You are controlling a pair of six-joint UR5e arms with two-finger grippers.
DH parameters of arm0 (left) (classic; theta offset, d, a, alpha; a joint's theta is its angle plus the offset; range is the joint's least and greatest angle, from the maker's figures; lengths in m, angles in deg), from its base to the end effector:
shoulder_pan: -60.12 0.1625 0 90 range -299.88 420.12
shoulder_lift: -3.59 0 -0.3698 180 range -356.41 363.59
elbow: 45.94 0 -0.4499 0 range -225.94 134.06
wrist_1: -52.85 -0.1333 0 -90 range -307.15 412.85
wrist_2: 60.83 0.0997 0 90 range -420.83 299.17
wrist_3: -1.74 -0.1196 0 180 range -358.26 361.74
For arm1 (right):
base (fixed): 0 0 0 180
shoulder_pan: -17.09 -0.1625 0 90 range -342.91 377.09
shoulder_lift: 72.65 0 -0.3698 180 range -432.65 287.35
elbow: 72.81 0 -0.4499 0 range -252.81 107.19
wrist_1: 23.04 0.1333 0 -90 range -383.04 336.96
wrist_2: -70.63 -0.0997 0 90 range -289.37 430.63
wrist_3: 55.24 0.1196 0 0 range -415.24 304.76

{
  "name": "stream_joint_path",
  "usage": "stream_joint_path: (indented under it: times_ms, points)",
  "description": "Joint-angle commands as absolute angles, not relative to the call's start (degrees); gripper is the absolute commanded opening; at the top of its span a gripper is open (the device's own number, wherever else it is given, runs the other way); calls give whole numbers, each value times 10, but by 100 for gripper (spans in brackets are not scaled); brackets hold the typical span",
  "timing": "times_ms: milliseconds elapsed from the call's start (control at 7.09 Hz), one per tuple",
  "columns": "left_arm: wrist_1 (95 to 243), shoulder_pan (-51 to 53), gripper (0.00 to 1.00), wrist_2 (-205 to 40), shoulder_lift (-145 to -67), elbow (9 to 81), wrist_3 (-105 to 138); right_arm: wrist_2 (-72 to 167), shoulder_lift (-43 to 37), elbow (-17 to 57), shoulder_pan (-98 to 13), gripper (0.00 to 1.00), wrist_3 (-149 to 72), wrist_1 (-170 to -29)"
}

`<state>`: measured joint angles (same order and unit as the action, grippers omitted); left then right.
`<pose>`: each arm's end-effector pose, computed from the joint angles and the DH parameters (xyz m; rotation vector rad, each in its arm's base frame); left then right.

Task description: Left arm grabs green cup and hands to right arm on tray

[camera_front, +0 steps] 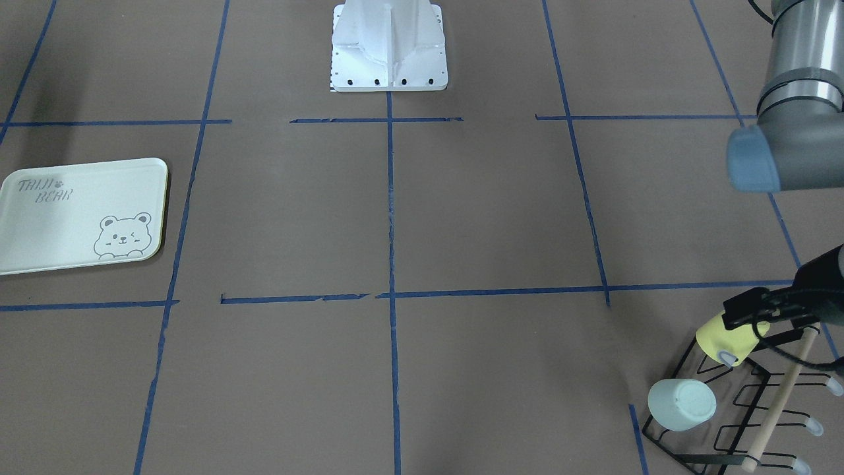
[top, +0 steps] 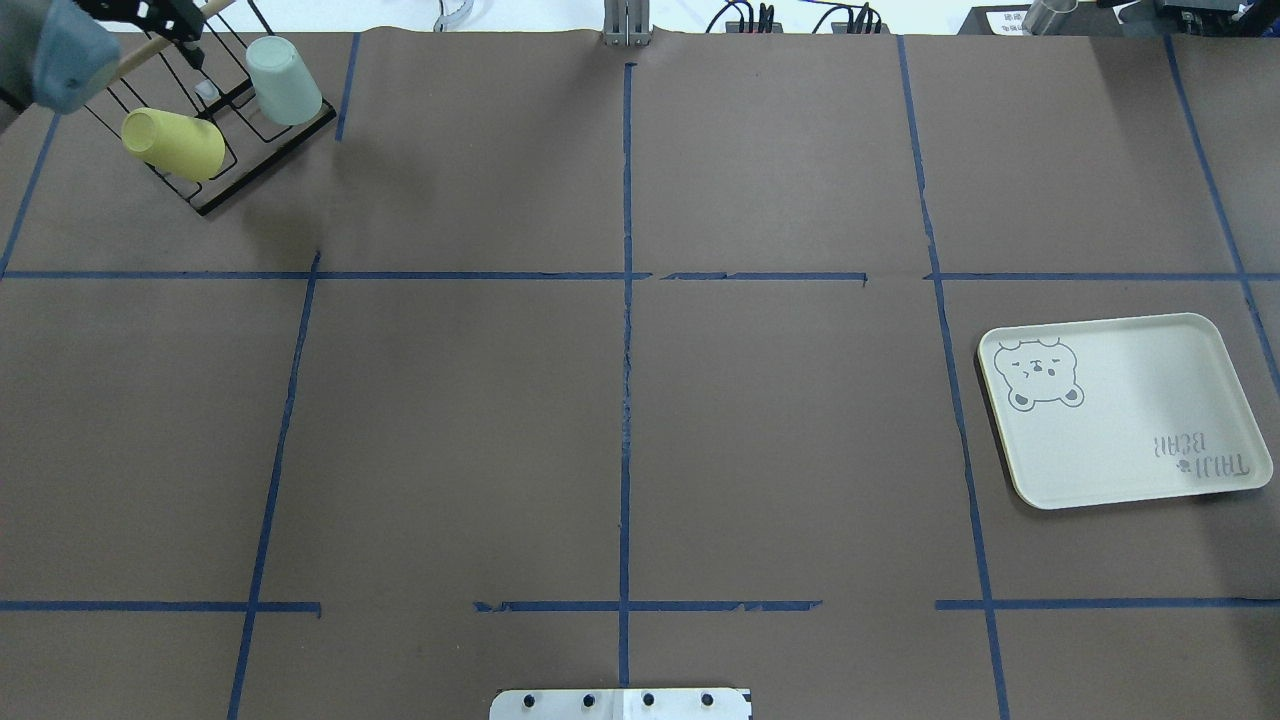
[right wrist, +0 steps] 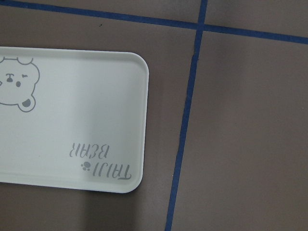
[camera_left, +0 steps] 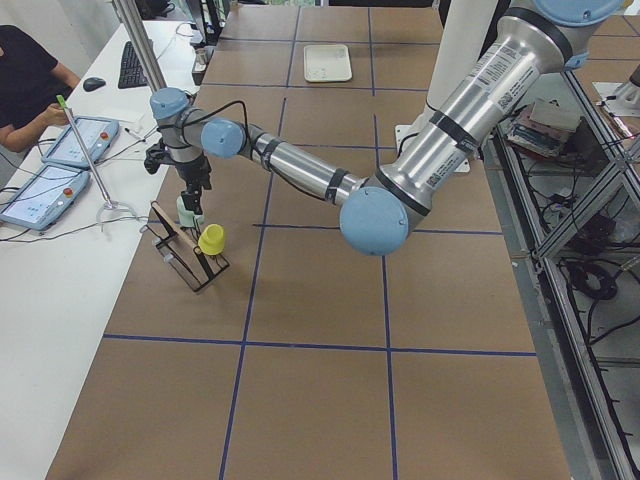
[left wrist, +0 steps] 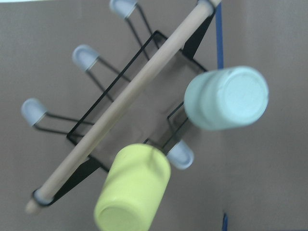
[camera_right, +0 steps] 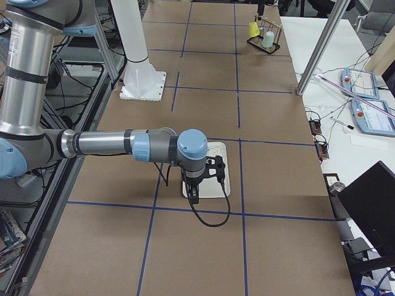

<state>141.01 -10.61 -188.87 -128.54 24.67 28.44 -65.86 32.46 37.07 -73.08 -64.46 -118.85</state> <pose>0.2044 -0.7652 0.3153 0.0670 0.7410 -0.0026 0.0479 -0.4500 0.5662 0.0494 -0.8108 -0.1418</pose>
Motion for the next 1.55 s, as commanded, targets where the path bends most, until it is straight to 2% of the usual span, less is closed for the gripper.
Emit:
stream_joint_path:
  times_ms: [0,141,1129,1270,1411]
  points:
    - [1524,-77,99,-1849,-1372,93,344,-659,325,371,-730,100,-644,-1188]
    - [1541,-69,97,-1826,-1382,73,360,-659,325,371,-730,100,-641,-1188]
    - [1630,-40,97,-1785,-1412,-42,363,-660,325,364,-727,100,-640,-1188]
    - [1638,-40,93,-1785,-1413,-49,363,-660,325,364,-727,100,-639,-1189]
    - [1638,-40,78,-1785,-1413,-49,364,-661,325,364,-726,100,-639,-1188]
